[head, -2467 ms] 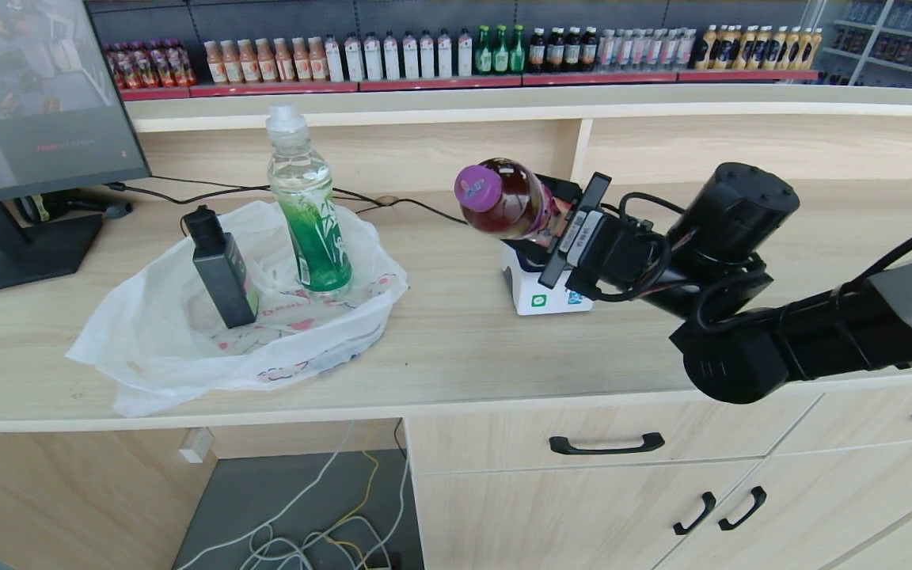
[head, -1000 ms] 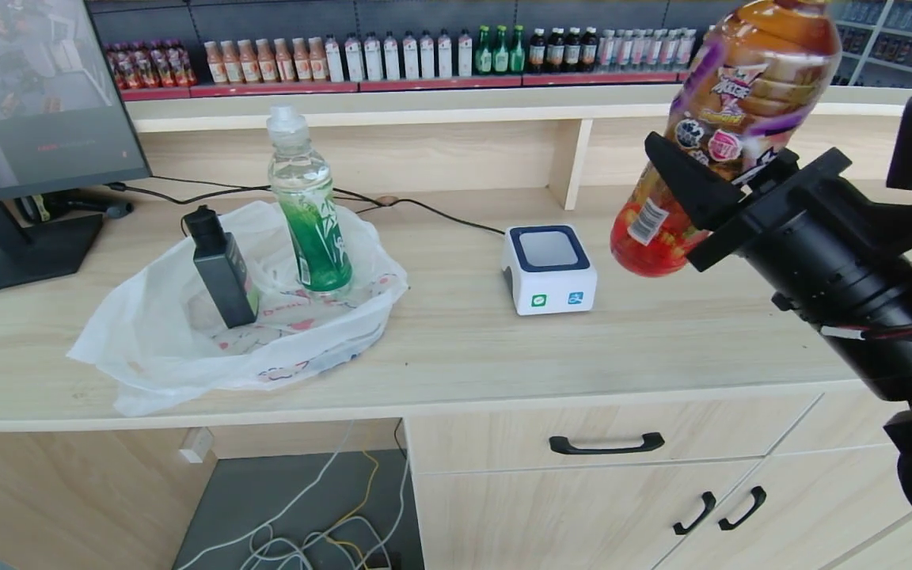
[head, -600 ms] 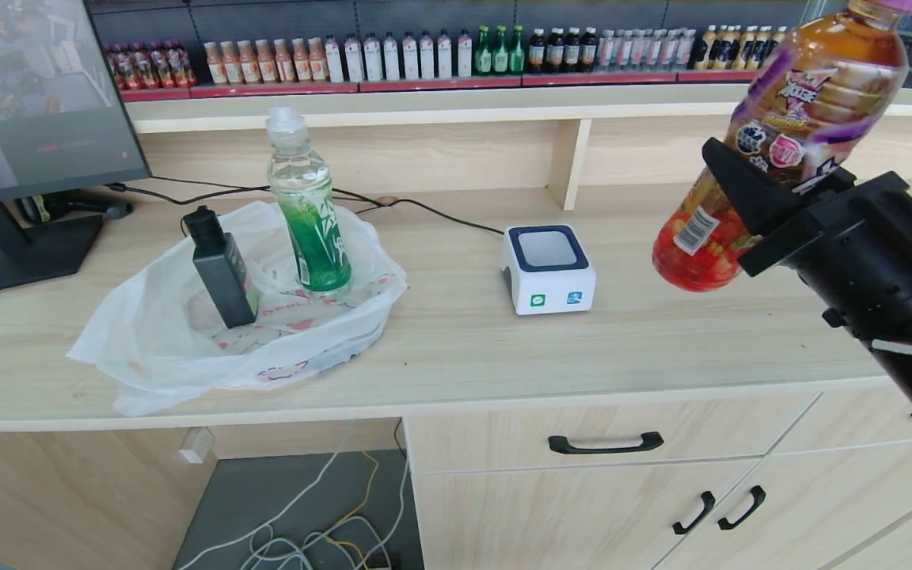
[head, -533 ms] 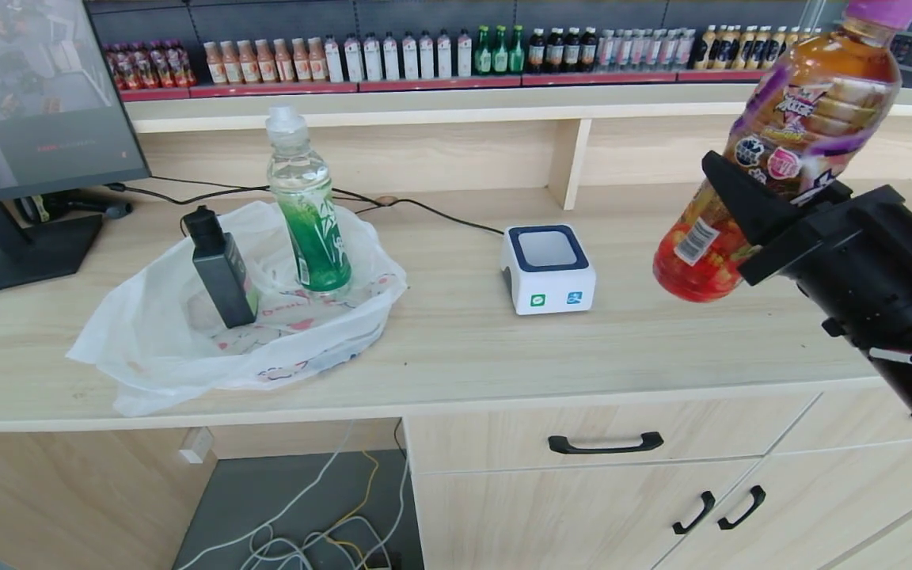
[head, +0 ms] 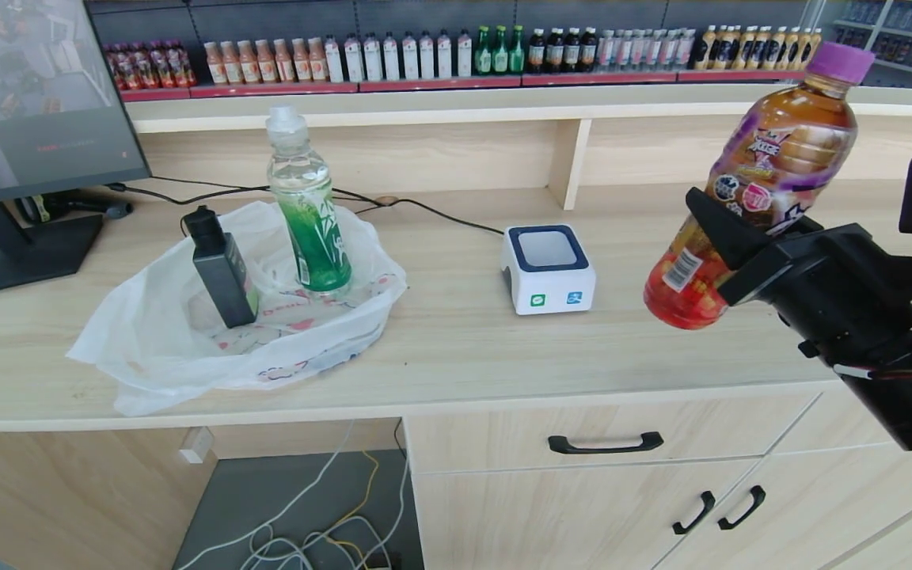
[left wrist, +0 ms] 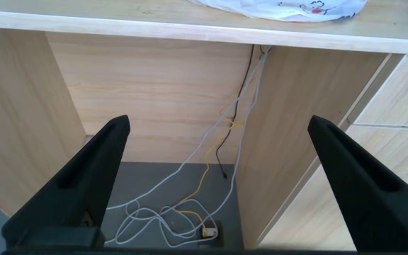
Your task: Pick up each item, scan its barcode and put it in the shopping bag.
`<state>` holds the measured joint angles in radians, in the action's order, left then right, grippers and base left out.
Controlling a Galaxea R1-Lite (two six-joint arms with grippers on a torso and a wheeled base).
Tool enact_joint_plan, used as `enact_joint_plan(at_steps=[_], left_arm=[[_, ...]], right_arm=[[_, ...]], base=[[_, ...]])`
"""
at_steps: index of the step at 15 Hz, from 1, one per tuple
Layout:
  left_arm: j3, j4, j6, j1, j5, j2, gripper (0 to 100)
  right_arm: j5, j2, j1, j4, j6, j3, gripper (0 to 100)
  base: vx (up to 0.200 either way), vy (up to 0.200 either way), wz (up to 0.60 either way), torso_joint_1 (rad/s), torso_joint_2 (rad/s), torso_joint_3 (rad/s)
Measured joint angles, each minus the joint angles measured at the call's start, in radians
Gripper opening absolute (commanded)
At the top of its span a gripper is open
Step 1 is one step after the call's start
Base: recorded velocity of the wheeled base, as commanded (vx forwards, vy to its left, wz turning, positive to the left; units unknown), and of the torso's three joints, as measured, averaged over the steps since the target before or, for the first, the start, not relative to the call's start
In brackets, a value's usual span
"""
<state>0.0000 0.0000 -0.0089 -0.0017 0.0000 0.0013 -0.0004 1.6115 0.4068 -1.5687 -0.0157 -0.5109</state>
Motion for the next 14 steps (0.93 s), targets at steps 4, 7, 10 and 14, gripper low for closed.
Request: enact_joint_plan(at_steps=[4, 7, 10, 14], left_arm=[[0.0, 0.0, 0.0, 0.0, 0.0, 0.0, 100], [0.0, 0.001, -0.001, -0.001, 0.0, 0.0, 100], [0.0, 0.0, -0.001, 0.0, 0.0, 0.0, 100], [0.0, 0.0, -0.001, 0.0, 0.0, 0.0, 100]], right_arm=[[0.001, 0.041, -0.004, -0.001, 0.026, -0.025, 0], [0.001, 0.049, -0.009, 0.002, 0.027, -0.022, 0], [0.0, 0.05, -0.012, -0.003, 0.028, -0.02, 0], [0.001, 0.051, -0.011, -0.002, 0.028, -0.033, 0]], base=[[0.0, 0.15, 0.0, 0.001, 0.0, 0.003], [0.0, 0.2, 0.0, 0.007, 0.0, 0.002], [0.0, 0.2, 0.0, -0.001, 0.0, 0.002], [0.0, 0.2, 0.0, -0.001, 0.01, 0.001]])
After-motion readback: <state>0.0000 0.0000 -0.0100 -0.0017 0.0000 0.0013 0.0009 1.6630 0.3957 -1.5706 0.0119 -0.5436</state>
